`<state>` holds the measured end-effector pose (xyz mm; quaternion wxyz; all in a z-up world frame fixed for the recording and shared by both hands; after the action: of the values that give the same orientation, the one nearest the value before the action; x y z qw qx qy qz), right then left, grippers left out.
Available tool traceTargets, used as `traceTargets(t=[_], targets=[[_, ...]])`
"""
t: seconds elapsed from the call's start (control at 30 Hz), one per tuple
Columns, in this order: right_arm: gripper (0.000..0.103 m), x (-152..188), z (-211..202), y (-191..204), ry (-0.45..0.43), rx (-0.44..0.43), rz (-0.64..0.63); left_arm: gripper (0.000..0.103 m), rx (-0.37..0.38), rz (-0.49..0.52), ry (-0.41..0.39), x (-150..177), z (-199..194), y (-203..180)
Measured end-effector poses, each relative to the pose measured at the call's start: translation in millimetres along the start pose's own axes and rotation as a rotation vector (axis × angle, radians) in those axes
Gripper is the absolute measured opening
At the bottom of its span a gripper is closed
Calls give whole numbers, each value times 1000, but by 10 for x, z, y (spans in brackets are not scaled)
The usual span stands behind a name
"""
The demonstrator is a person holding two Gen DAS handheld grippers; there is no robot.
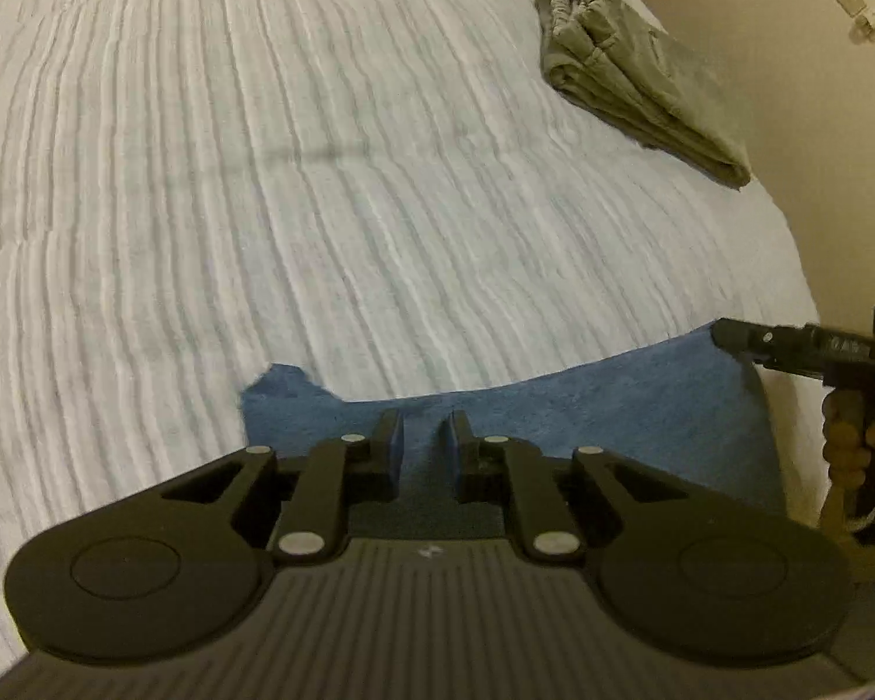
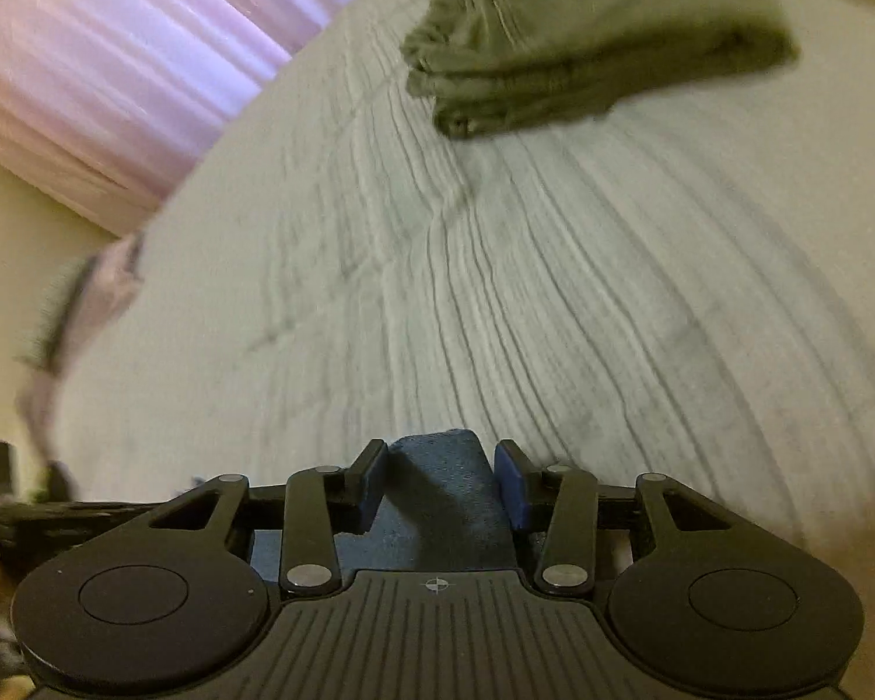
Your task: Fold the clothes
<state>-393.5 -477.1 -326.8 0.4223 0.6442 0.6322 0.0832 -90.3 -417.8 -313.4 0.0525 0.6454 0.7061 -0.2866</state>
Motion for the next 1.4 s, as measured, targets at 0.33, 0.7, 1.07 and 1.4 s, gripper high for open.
traceTargets(t=[0.33,0.7,1.07,1.4], targets=[[16,8,-171,208,-9,48,-149,11,-74,-79,-102,220,-179,-133],[40,262,30,310,-130,417,-389,11,-226,-27,-158,431,-242,-345],[42,647,39,601,-54,351,-658,13,-282,15,-160,316,237,-281],[94,398,-559,290,-48,250,-321,28,-303,-74,-167,572,-411,-71]])
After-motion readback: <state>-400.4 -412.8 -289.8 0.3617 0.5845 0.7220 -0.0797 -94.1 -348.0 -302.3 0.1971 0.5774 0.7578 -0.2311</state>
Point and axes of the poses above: each gripper's, at about its wrist camera, not at the fingertips, and z roughly the way its jaws point, y to its left, x to its underside, the point moved 6 cm from there along z, roughly the way its jaws point, and after that the axes turned 9 degrees about -y, right-handed, at the moved point
